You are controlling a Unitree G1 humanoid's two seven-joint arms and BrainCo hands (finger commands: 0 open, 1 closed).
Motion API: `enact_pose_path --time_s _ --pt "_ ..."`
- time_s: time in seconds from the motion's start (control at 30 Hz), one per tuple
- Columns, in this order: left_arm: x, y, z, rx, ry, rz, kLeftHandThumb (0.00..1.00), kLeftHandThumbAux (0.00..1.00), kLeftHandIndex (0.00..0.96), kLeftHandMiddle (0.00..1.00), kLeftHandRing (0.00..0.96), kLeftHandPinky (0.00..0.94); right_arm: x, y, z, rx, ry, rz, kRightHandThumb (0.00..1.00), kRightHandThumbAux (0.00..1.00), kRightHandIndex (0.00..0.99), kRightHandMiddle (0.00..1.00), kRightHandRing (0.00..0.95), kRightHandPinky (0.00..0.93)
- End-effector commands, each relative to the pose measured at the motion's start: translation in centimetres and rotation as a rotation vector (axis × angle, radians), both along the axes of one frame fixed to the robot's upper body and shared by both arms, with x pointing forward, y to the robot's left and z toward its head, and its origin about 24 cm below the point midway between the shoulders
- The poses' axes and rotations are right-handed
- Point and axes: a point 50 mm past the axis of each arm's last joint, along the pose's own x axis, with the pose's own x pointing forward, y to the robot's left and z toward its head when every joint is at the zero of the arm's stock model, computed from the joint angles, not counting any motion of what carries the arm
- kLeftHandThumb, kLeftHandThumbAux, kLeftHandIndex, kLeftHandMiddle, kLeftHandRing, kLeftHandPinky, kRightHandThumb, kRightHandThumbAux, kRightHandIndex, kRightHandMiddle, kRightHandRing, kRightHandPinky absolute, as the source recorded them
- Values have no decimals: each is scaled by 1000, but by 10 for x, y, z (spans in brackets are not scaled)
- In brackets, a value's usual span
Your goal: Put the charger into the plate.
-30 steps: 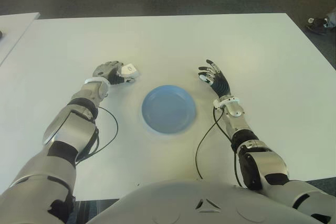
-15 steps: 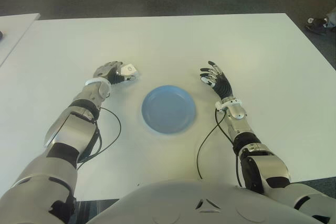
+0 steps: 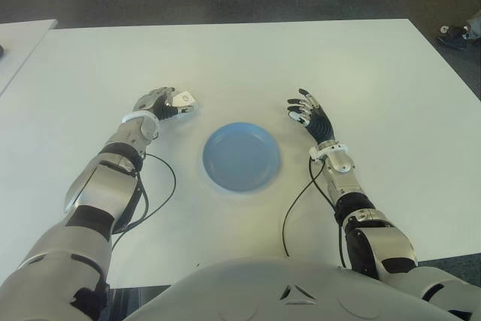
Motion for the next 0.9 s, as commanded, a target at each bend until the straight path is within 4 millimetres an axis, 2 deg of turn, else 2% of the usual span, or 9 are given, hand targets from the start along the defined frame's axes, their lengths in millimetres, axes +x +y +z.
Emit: enact_pose_path --time_s 0.03,0.13,0.27,0.33,0.43,0.5,0.57,0.8,0.9 --pt "-23 5 -27 43 123 -18 168 274 0 0 0 0 -34 -2 -44 1 236 -21 0 518 59 275 274 207" --pt "-21 5 -23 106 90 -61 181 270 0 0 0 0 -34 -2 -44 1 239 -20 0 501 61 272 269 204" --pt "-22 6 -24 196 60 -93 300 283 44 58 56 78 -33 -1 -45 3 242 -19 0 487 63 271 266 203" --pt "-22 6 -23 271 36 -129 350 292 99 135 122 138 -33 -1 -45 4 242 -18 0 483 64 271 265 203" --pt "-23 7 -23 391 5 -197 425 308 171 326 323 314 -33 0 -44 6 241 -14 0 472 65 270 262 193" --pt "-22 7 -22 468 -4 -243 446 310 185 387 388 365 -32 0 -44 7 240 -11 0 466 64 268 260 187" --pt "-20 5 -20 521 -7 -277 451 303 182 386 387 359 -32 1 -44 6 241 -10 0 457 64 265 255 177" --pt "-17 6 -17 619 15 -328 405 243 139 246 227 201 -31 2 -44 4 242 -7 0 434 64 258 248 167" --pt "-18 8 -18 624 35 -325 390 218 121 203 181 166 -31 3 -44 3 242 -8 0 428 64 258 247 167"
